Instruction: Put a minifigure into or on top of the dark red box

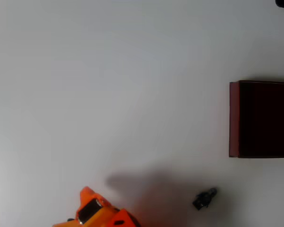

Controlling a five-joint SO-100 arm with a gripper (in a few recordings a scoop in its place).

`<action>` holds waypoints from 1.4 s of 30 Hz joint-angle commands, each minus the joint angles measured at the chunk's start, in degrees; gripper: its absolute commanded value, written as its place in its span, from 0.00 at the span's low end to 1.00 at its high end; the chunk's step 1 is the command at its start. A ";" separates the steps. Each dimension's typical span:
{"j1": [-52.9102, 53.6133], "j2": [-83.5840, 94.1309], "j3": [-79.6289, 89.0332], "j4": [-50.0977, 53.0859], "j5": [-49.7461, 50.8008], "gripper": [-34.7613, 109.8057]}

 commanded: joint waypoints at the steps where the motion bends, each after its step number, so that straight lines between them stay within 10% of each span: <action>1: -0.18 0.79 0.18 1.32 0.00 0.24; 26: 0.70 0.79 0.18 1.41 2.29 0.24; 42: 21.71 -2.29 -6.33 0.35 59.33 0.29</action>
